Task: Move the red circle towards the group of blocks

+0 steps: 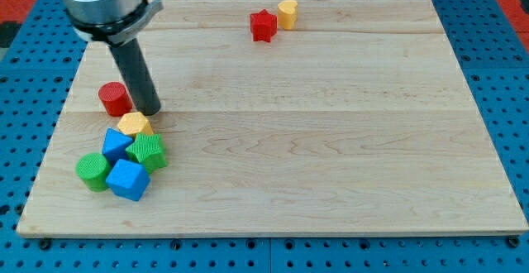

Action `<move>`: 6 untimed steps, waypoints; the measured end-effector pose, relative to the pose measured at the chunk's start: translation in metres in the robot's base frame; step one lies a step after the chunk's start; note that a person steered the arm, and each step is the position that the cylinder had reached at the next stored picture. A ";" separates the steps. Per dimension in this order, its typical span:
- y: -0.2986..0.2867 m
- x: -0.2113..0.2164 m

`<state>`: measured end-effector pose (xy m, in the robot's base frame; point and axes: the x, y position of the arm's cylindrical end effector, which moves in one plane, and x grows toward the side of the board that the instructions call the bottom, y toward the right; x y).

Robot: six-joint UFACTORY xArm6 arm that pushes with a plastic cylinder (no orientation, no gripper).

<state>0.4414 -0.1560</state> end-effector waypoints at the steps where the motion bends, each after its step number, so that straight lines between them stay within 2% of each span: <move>1: 0.047 -0.037; 2: -0.010 -0.055; 3: -0.084 -0.034; 4: -0.079 0.014; 5: -0.079 -0.011; 6: -0.006 -0.064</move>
